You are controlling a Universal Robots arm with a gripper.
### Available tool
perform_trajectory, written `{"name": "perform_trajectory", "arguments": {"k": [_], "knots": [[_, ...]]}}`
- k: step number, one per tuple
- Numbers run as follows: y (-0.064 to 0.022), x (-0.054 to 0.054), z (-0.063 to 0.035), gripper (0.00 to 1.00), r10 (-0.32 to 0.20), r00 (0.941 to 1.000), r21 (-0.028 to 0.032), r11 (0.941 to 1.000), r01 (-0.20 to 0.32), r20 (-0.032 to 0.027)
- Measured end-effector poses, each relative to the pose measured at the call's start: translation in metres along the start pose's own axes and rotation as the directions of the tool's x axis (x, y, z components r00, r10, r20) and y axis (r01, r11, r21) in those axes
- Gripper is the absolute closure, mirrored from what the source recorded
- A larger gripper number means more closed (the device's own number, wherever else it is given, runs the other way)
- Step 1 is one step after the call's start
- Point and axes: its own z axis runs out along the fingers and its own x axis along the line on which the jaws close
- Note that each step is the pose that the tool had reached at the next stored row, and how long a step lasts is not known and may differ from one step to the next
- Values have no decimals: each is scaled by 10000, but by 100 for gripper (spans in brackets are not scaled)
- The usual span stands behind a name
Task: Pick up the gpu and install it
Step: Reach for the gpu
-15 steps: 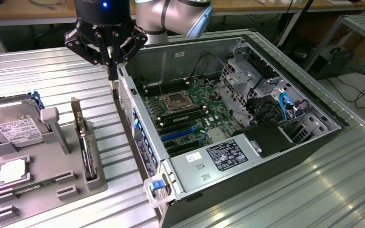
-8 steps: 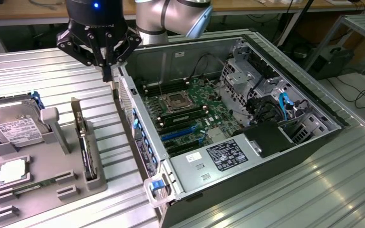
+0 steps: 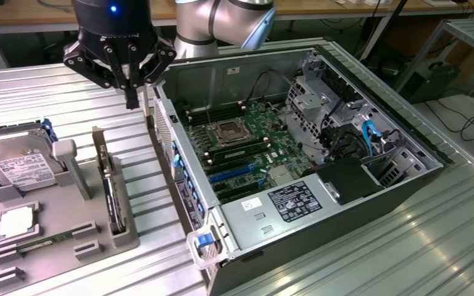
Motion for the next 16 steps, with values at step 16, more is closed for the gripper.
{"name": "perform_trajectory", "arguments": {"k": [16], "knots": [[-71,206,-8,89,-18,10000,-2,10000,18,-1]]}}
